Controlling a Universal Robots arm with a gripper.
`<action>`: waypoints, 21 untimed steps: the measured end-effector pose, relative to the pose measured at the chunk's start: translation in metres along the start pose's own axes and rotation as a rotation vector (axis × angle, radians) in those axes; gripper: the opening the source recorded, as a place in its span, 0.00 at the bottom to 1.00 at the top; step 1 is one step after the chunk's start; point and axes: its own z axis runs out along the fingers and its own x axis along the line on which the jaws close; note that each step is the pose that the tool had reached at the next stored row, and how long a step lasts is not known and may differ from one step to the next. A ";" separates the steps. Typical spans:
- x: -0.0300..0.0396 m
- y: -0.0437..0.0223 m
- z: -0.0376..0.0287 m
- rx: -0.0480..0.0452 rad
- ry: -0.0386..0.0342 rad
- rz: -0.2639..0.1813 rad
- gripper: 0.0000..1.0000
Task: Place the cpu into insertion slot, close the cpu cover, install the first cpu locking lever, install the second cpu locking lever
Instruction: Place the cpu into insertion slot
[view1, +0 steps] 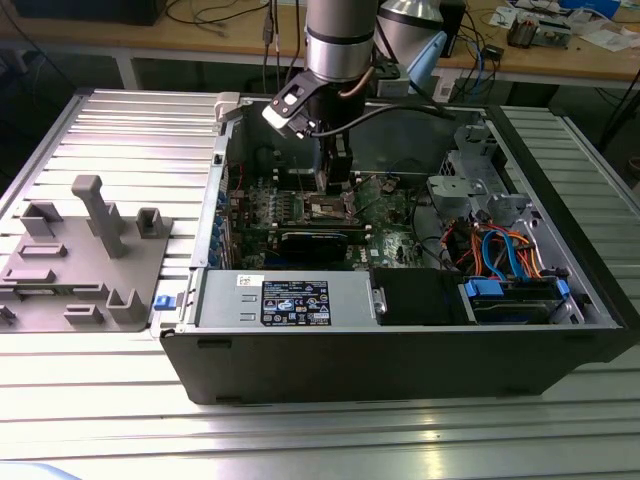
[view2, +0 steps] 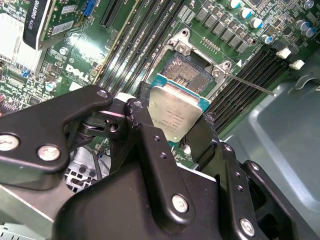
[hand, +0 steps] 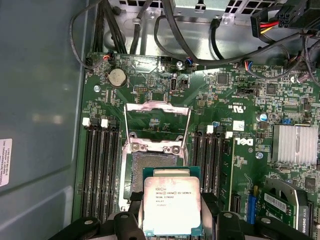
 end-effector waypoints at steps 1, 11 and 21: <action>0.0000 0.0000 0.0002 0.0001 -0.0001 0.000 0.54; 0.0000 -0.0002 0.0037 -0.0001 0.0000 0.000 0.54; 0.0001 -0.0007 0.0106 0.0000 -0.0005 0.012 0.54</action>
